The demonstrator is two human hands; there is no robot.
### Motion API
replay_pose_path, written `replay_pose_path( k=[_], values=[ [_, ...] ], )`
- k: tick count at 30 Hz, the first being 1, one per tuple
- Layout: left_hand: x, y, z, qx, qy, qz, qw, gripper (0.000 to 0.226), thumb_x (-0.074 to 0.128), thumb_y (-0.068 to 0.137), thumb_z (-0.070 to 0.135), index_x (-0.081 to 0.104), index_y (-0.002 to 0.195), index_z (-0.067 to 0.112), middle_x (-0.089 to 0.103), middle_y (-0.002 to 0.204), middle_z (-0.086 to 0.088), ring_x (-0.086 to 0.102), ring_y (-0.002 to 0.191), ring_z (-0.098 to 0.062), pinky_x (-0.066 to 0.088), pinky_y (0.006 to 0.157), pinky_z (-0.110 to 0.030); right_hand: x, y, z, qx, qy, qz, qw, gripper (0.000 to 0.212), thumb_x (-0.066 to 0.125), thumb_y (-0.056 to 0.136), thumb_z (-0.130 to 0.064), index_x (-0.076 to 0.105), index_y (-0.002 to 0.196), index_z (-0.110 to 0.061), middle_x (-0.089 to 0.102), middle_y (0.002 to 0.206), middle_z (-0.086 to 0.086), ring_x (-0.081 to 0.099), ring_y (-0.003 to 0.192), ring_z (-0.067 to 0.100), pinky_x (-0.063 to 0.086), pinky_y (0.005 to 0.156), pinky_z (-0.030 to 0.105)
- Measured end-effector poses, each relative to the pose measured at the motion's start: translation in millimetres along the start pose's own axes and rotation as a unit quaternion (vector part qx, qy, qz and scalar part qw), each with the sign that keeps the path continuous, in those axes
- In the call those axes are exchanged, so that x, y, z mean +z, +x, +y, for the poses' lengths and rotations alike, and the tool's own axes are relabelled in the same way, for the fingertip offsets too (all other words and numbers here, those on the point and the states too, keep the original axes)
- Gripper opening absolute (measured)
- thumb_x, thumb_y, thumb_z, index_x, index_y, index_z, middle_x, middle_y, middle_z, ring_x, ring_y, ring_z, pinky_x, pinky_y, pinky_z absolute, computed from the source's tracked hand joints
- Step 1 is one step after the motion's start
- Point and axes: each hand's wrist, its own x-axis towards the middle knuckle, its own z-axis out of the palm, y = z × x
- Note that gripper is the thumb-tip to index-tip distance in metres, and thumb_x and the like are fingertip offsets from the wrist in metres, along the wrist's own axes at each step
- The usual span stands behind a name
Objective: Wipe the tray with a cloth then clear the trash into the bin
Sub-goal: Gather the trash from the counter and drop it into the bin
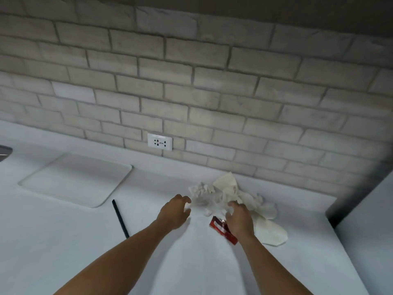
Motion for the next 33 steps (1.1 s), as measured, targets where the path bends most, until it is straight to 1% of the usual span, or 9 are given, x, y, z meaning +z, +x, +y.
replay_pose_path(
  k=[5, 9, 12, 14, 17, 23, 26, 29, 33],
  values=[
    [5, 44, 16, -0.007, 0.035, -0.018, 0.999, 0.050, 0.058, 0.096, 0.022, 0.042, 0.144, 0.025, 0.033, 0.146, -0.006, 0.063, 0.107, -0.030, 0.054, 0.091, -0.040, 16, 30, 20, -0.029, -0.093, -0.056, 0.994, 0.050, 0.049, 0.097, -0.012, 0.045, 0.144, -0.031, 0.040, 0.147, 0.005, 0.048, 0.127, 0.025, 0.046, 0.101, 0.033],
    [16, 74, 23, 0.017, 0.099, -0.075, 0.992, 0.078, 0.057, 0.091, 0.003, 0.020, 0.156, 0.025, 0.003, 0.165, -0.006, 0.052, 0.127, -0.035, 0.053, 0.094, -0.043, 31, 32, 40, -0.068, -0.133, -0.119, 0.982, 0.051, 0.044, 0.098, -0.012, 0.043, 0.146, -0.031, 0.044, 0.147, 0.001, 0.045, 0.129, 0.023, 0.041, 0.105, 0.029],
    [29, 90, 25, 0.050, 0.148, -0.112, 0.981, 0.086, 0.050, 0.091, -0.003, 0.009, 0.159, 0.028, -0.013, 0.166, 0.001, 0.015, 0.152, -0.032, 0.046, 0.106, -0.045, 32, 27, 45, -0.079, -0.144, -0.105, 0.981, 0.046, 0.045, 0.097, -0.010, 0.055, 0.137, -0.031, 0.058, 0.131, -0.005, 0.050, 0.118, 0.018, 0.045, 0.095, 0.026],
    [38, 100, 27, 0.038, 0.166, -0.111, 0.979, 0.089, 0.050, 0.089, -0.004, 0.008, 0.159, 0.031, -0.023, 0.164, 0.004, -0.012, 0.153, -0.033, 0.046, 0.104, -0.047, 30, 25, 47, -0.068, -0.125, -0.094, 0.985, 0.044, 0.047, 0.093, -0.005, 0.065, 0.126, -0.027, 0.065, 0.125, -0.006, 0.057, 0.114, 0.014, 0.048, 0.094, 0.023],
    [45, 109, 31, 0.012, 0.150, -0.097, 0.984, 0.091, 0.052, 0.088, -0.004, 0.007, 0.159, 0.031, -0.029, 0.162, 0.004, -0.020, 0.151, -0.033, 0.047, 0.102, -0.048, 26, 27, 46, -0.061, -0.100, -0.096, 0.988, 0.040, 0.052, 0.091, -0.006, 0.069, 0.121, -0.025, 0.066, 0.125, -0.006, 0.062, 0.111, 0.009, 0.046, 0.096, 0.019],
    [56, 112, 16, 0.015, 0.225, -0.128, 0.966, 0.084, 0.050, 0.093, 0.001, 0.004, 0.159, 0.025, -0.020, 0.165, 0.002, -0.013, 0.153, -0.031, 0.034, 0.112, -0.052, 24, 32, 48, -0.069, -0.088, -0.098, 0.989, 0.035, 0.054, 0.093, -0.011, 0.069, 0.122, -0.025, 0.066, 0.127, -0.005, 0.062, 0.112, 0.009, 0.044, 0.100, 0.019],
    [58, 110, 11, 0.028, 0.241, -0.126, 0.962, 0.076, 0.056, 0.096, 0.010, 0.014, 0.158, 0.021, 0.000, 0.167, -0.004, 0.009, 0.153, -0.029, 0.038, 0.111, -0.047, 23, 34, 49, -0.061, -0.071, -0.104, 0.990, 0.037, 0.052, 0.093, -0.008, 0.070, 0.121, -0.025, 0.065, 0.127, -0.006, 0.061, 0.113, 0.008, 0.042, 0.100, 0.017],
    [59, 102, 17, 0.024, 0.240, -0.098, 0.965, 0.063, 0.063, 0.089, 0.006, 0.039, 0.146, 0.019, 0.036, 0.145, -0.009, 0.041, 0.131, -0.029, 0.048, 0.100, -0.040, 20, 35, 48, -0.047, -0.059, -0.101, 0.992, 0.037, 0.051, 0.093, -0.007, 0.071, 0.119, -0.024, 0.066, 0.126, -0.005, 0.061, 0.113, 0.009, 0.043, 0.100, 0.018],
    [57, 88, 16, -0.013, 0.168, -0.107, 0.980, 0.043, 0.053, 0.093, 0.009, 0.045, 0.135, 0.012, 0.049, 0.126, -0.012, 0.055, 0.115, -0.031, 0.051, 0.093, -0.038, 22, 30, 42, -0.024, -0.049, -0.096, 0.994, 0.037, 0.055, 0.091, -0.002, 0.071, 0.119, -0.021, 0.066, 0.126, -0.001, 0.062, 0.113, 0.013, 0.046, 0.100, 0.021]
  ],
)
